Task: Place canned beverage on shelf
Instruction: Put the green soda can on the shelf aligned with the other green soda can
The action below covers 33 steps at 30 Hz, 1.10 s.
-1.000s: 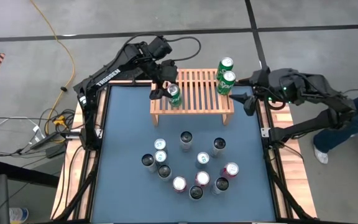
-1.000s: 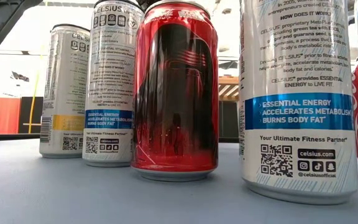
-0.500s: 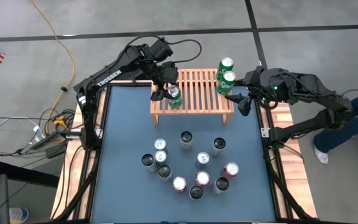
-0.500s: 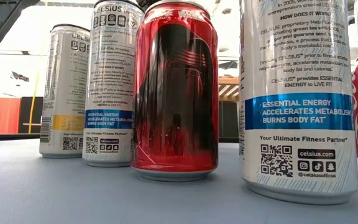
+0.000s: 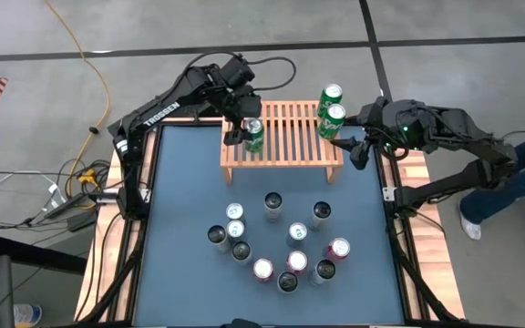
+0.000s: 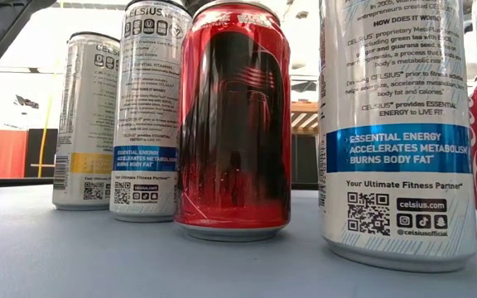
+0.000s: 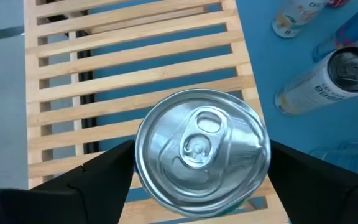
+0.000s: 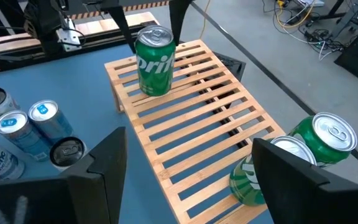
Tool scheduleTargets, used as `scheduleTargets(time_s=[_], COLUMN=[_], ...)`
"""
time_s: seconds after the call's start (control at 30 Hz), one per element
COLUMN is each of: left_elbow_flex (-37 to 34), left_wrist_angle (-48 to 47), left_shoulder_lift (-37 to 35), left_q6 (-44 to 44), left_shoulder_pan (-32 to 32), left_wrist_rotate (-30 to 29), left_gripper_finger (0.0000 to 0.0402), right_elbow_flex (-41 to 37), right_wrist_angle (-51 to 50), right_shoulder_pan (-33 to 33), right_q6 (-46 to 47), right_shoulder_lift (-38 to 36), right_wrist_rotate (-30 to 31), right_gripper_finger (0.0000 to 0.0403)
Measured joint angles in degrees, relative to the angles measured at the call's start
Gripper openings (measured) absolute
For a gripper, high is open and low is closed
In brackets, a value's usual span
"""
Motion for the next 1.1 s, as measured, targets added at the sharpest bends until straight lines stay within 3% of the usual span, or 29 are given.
scheduleTargets(time_s=[0.3, 0.5, 0.7, 0.93, 1.1], left_elbow_flex=[0.02, 0.89, 4.63, 7.66, 7.81], left_wrist_angle=[0.15, 0.11, 0.46, -1.79, -4.30], left_shoulder_lift=[0.00, 0.00, -0.02, -0.80, -3.78], left_q6=[0.77, 1.49, 0.86, -0.91, -2.81], left_shoulder_pan=[-0.08, -0.59, -0.70, -0.74, -1.14], left_wrist_rotate=[0.09, -5.10, -3.97, -5.51, -8.12], left_gripper_finger=[0.0336, 0.0336, 0.0336, 0.0336, 0.0336], right_elbow_flex=[0.00, 0.02, 0.02, 0.02, 0.02], right_wrist_angle=[2.09, 3.92, 4.55, 15.23, 24.57], right_shoulder_pan=[-2.55, -5.88, -8.71, -11.18, -13.87], right_q6=[-4.09, -6.79, -8.80, -16.83, -20.07], right_shoulder_lift=[1.60, 4.51, 7.57, 11.67, 16.38], right_wrist_rotate=[-0.41, -3.29, -7.49, -10.76, -17.91], right_gripper_finger=[0.0293, 0.0326, 0.0348, 0.0350, 0.0350])
